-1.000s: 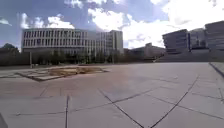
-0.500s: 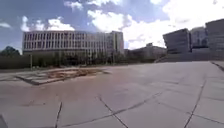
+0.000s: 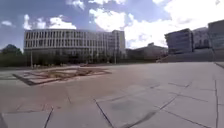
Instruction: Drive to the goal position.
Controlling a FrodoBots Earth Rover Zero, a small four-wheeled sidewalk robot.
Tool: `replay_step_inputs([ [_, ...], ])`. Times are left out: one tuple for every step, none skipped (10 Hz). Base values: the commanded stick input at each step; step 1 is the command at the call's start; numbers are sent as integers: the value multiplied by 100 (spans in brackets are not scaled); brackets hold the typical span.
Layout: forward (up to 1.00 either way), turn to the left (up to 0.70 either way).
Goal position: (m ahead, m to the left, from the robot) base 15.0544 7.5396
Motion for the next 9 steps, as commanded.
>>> replay_step_inputs([
  [70, 0],
  [70, 0],
  [70, 0],
  [70, 0],
  [70, 0],
  [70, 0],
  [70, 0],
  [70, 0],
  [70, 0],
])
